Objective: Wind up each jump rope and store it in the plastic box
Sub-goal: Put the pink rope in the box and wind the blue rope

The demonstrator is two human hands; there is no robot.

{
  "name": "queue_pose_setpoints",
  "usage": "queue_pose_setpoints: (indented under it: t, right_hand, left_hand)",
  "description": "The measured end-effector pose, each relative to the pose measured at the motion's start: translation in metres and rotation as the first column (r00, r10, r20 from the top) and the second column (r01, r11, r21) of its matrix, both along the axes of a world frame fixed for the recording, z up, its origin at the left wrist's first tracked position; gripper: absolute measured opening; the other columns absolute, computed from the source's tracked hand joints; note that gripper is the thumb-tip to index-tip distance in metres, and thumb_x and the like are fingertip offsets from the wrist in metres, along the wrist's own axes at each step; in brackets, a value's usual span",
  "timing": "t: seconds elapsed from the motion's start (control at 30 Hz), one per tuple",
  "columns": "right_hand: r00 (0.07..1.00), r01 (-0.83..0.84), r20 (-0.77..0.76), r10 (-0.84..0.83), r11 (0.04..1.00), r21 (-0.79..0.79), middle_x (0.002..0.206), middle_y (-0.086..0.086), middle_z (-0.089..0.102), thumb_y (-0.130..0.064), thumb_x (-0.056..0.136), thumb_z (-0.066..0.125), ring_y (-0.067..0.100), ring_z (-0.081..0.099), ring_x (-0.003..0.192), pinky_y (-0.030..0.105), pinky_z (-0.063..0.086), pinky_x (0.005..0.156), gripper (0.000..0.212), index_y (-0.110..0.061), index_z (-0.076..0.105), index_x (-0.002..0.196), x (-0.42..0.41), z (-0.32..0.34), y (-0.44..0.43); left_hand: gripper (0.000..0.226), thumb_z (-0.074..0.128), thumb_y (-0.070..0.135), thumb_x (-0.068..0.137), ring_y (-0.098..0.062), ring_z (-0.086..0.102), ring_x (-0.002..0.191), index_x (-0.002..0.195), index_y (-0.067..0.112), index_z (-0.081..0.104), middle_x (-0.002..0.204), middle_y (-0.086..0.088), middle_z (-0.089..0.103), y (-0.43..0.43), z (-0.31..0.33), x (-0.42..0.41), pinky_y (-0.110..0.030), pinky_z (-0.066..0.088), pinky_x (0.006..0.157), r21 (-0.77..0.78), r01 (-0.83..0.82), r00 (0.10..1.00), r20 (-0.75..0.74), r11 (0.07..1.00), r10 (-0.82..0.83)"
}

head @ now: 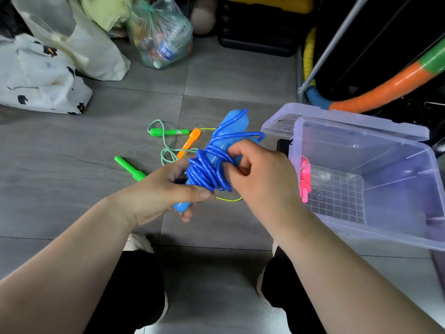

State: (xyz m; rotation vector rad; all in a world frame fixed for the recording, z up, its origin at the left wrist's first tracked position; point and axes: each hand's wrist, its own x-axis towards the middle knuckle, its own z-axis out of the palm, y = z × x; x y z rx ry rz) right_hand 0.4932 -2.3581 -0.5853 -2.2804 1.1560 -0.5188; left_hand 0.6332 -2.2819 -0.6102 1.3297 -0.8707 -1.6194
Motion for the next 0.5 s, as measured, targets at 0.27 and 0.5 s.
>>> queue_pose_setpoints:
  t: [0.27,0.5]
  right_hand:
    - [0.983,0.176,0.121,-0.139,0.908,-0.380,0.043,-0.002,0.051,-0.023,0.062,0.042,0.020,0.046,0.034,0.012,0.023,0.042,0.014,-0.011,0.050,0.060,0.010,0.001,-0.002]
    - [0.979,0.165,0.176,-0.100,0.899,-0.405,0.045,0.000,0.051,-0.018,0.068,0.045,0.021,0.046,0.037,0.026,0.031,0.035,0.016,-0.009,0.058,0.063,0.011,-0.005,0.003]
  left_hand:
    - [0.043,0.066,0.026,0.043,-0.009,0.045,0.033,0.084,0.021,0.055,0.057,0.003,0.062,-0.006,0.006,-0.007,-0.019,0.043,0.041,-0.073,-0.044,0.999,0.003,0.996,0.045]
    - [0.042,0.067,0.025,0.043,-0.010,0.045,0.032,0.084,0.024,0.057,0.056,0.003,0.062,-0.004,0.006,-0.003,-0.017,0.043,0.042,-0.099,-0.062,0.998,-0.012,0.993,0.061]
